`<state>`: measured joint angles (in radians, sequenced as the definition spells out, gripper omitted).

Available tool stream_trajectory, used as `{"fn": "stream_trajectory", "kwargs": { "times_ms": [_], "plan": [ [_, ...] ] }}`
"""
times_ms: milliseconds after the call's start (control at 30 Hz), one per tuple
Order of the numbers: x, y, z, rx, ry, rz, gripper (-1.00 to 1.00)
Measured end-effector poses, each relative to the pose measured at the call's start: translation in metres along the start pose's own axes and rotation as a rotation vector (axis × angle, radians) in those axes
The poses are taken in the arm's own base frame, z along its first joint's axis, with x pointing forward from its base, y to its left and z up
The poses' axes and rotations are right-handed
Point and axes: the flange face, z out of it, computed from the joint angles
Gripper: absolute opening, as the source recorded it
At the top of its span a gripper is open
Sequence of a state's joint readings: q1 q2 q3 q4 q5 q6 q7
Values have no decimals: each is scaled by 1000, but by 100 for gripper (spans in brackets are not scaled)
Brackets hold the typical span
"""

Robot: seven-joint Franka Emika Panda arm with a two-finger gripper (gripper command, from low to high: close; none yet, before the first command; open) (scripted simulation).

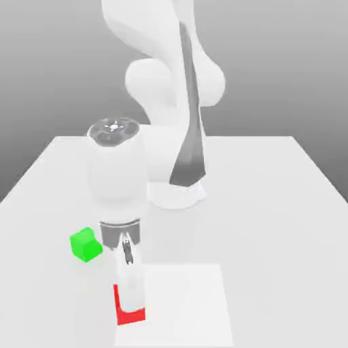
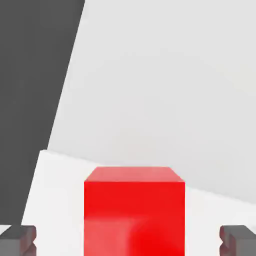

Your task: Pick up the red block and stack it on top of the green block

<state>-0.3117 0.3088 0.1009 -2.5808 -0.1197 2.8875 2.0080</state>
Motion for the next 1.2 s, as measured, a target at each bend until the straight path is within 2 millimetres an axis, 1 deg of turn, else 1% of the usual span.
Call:
{"fn": "stream_trajectory", "kwargs": {
  "times_ms": [167,200,233,300,400,433,467,500,567,600,700,800,833,900,1100,1133,1200],
  "plan": [
    [0,0,0,3,-1,0,-100],
    [0,0,5,2,0,0,-100],
    [0,0,2,2,-1,0,-100],
    [0,-1,-15,2,-2,1,-100],
    [0,0,-47,2,0,1,-100],
    [10,2,-55,1,3,36,-100],
    [25,4,-62,1,7,92,-100],
    [48,6,-67,1,11,174,-100],
    [83,18,-76,1,16,317,-100],
    [101,24,-79,1,18,394,-100],
    [142,51,-88,1,17,600,-100],
    [182,82,-95,2,7,826,-100],
    [190,89,-93,2,4,873,-100],
    [196,93,-81,2,4,908,-100],
    [197,95,-34,2,1,918,-100],
    [197,96,-30,2,1,918,100],
    [197,96,-30,2,1,918,100]
  ]
}}
